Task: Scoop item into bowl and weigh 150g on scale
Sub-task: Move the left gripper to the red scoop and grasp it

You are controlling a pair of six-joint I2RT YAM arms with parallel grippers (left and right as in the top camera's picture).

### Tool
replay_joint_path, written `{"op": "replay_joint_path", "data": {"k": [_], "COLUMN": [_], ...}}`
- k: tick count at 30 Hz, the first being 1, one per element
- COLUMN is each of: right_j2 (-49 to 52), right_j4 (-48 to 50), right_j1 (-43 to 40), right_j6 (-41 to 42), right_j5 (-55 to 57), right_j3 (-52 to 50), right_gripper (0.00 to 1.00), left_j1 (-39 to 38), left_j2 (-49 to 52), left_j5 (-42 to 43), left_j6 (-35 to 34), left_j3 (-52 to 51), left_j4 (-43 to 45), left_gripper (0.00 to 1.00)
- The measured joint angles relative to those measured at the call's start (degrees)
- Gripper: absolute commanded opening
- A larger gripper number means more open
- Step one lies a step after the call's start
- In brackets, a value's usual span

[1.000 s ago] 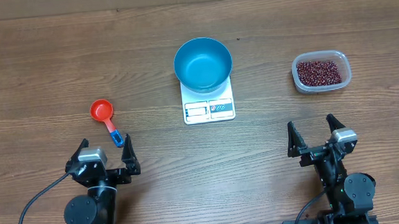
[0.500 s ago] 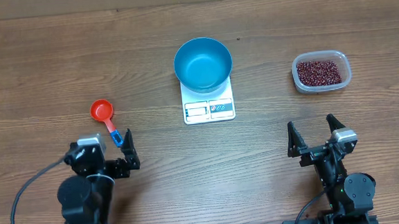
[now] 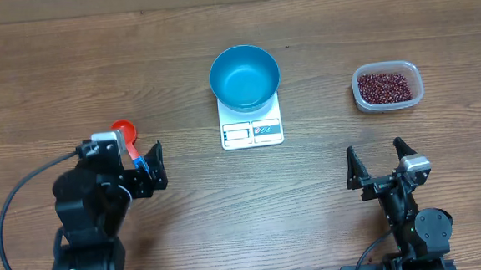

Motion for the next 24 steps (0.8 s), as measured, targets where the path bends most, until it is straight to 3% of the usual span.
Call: {"op": "replay_joint_path", "data": {"k": [8, 16, 24], "right_j2": [0.0, 0.0, 0.0], "right_j4": [0.0, 0.0, 0.0], "right_j1": [0.0, 0.0, 0.0], "right_j6": [0.0, 0.0, 0.0], "right_j5": [0.0, 0.0, 0.0], "right_j3": [0.0, 0.0, 0.0], "right_gripper": [1.0, 1.0, 1.0], "left_j1": [0.0, 0.0, 0.0], "left_j2": [7.8, 16.0, 19.6], "left_j5": [0.4, 0.7, 0.8], "left_j6": [0.0, 2.0, 3.0], "left_j3": [7.9, 17.4, 19.4], "left_j4": [-3.3, -12.0, -16.6], "left_gripper": [1.0, 1.0, 1.0]}}
